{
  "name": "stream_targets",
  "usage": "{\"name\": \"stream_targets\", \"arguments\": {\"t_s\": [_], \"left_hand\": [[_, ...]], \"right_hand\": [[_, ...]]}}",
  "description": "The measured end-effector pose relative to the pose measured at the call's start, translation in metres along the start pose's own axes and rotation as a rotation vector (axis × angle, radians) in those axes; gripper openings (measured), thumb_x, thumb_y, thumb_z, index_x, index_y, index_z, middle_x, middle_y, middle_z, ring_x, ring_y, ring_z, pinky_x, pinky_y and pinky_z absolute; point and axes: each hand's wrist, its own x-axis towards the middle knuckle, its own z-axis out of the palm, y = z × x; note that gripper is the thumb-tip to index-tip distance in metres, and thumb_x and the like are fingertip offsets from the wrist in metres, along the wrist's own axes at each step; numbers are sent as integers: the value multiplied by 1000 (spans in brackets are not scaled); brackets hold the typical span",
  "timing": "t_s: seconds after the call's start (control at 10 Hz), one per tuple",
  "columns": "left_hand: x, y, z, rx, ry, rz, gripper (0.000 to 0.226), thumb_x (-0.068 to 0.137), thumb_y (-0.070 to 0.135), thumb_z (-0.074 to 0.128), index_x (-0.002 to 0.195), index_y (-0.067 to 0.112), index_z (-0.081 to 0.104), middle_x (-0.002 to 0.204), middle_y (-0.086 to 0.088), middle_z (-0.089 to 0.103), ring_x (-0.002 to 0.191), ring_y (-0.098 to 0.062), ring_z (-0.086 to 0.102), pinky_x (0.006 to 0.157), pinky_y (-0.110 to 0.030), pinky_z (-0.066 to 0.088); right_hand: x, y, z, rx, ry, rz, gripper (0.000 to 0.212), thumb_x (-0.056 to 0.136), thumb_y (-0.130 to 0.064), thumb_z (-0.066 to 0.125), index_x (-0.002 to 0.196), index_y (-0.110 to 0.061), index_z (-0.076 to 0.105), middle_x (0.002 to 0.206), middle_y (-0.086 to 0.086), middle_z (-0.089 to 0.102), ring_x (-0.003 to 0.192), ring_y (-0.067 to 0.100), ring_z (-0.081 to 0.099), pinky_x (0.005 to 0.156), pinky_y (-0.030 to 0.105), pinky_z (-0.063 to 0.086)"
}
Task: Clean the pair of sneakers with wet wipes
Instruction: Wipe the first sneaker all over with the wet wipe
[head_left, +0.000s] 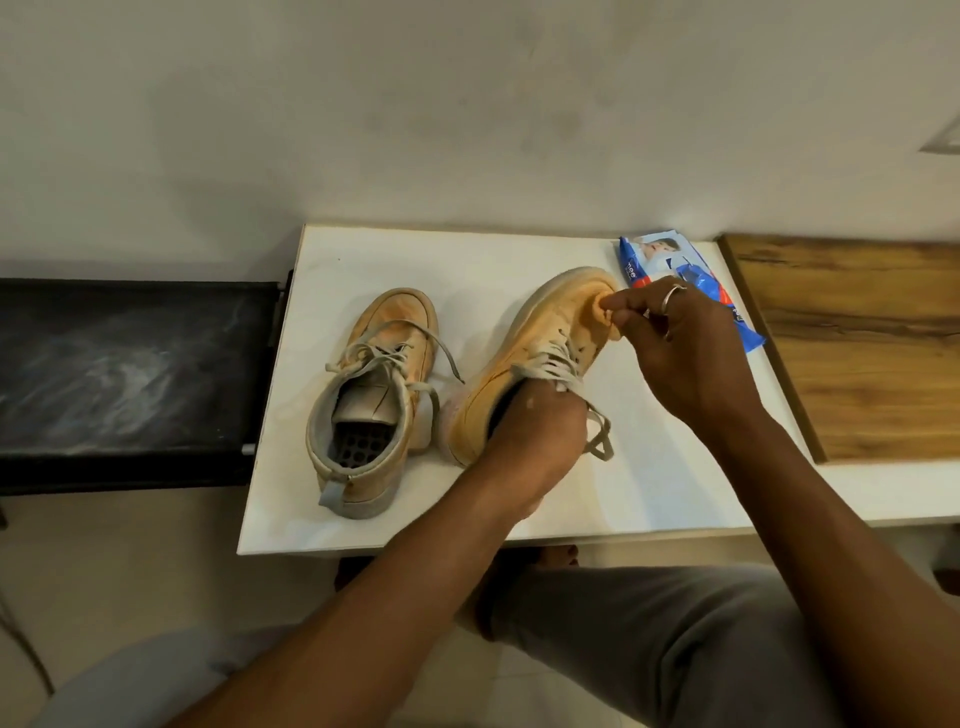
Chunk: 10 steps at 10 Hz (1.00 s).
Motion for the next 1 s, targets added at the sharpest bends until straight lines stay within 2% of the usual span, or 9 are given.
{"name": "stream_targets", "arguments": {"t_s": [0.1, 0.2, 0.3, 0.4, 0.5, 0.6, 0.8, 0.9, 1.0], "left_hand": [[23, -5, 1, -445, 2, -56, 35, 94, 11, 48, 128, 3, 56, 126, -16, 59, 119, -36, 54, 105, -45, 43], [24, -5, -1, -580, -29, -50, 27, 92, 12, 52, 116, 7, 64, 115, -15, 66, 113, -37, 60, 102, -40, 46], [29, -13, -3, -649, -21, -114, 27, 86, 12, 53, 109, 12, 68, 114, -17, 67, 110, -32, 62, 101, -44, 48], [31, -15, -5, -692, 15, -159, 31, 84, 9, 52, 110, 5, 67, 110, -22, 66, 100, -29, 62, 99, -43, 47], [31, -13, -8, -756, 13, -199, 29, 91, 7, 49, 115, 2, 65, 102, -17, 65, 93, -26, 59, 96, -40, 48], [33, -13, -11, -801, 0, -205, 28, 93, 9, 47, 115, 4, 65, 111, -18, 67, 96, -26, 61, 98, -39, 49], [32, -13, -11, -806, -28, -208, 27, 96, 11, 46, 117, 6, 63, 120, -19, 65, 104, -26, 63, 100, -39, 48], [31, -13, -11, -814, -33, -201, 30, 95, 8, 45, 118, 5, 63, 123, -19, 63, 104, -26, 61, 102, -39, 47], [34, -13, -10, -802, -31, -200, 30, 93, 7, 45, 116, 8, 63, 117, -18, 65, 100, -24, 60, 102, -40, 47]], "right_hand": [[0, -2, 2, 3, -27, -6, 18, 94, -28, 62, 110, -29, 71, 94, -12, 63, 78, 5, 55, 63, 14, 38], [4, -9, 11, -7, -109, -24, 19, 94, -27, 62, 110, -25, 72, 92, -11, 63, 74, 4, 55, 62, 13, 36], [14, -10, 28, -42, -232, -1, 19, 92, -29, 64, 108, -26, 73, 95, -8, 67, 77, 5, 57, 67, 18, 45], [22, -9, 41, -84, -355, 52, 21, 87, -34, 66, 106, -28, 72, 88, -10, 64, 78, 9, 59, 70, 25, 51], [28, -10, 49, -107, -391, 65, 21, 87, -36, 67, 106, -28, 71, 88, -10, 62, 79, 10, 59, 71, 25, 52], [34, -11, 58, -148, -330, 35, 22, 88, -36, 65, 106, -26, 72, 94, -6, 66, 83, 11, 60, 69, 23, 49], [39, -9, 70, -201, -169, -7, 25, 92, -35, 60, 110, -21, 71, 99, -3, 68, 87, 12, 59, 74, 28, 52], [41, -9, 65, -70, -290, 29, 22, 91, -30, 62, 107, -19, 71, 100, -2, 69, 85, 13, 61, 74, 28, 53], [42, -7, 58, -39, -434, 17, 18, 87, -31, 65, 99, -20, 71, 94, -1, 69, 85, 15, 63, 80, 40, 57]]}}
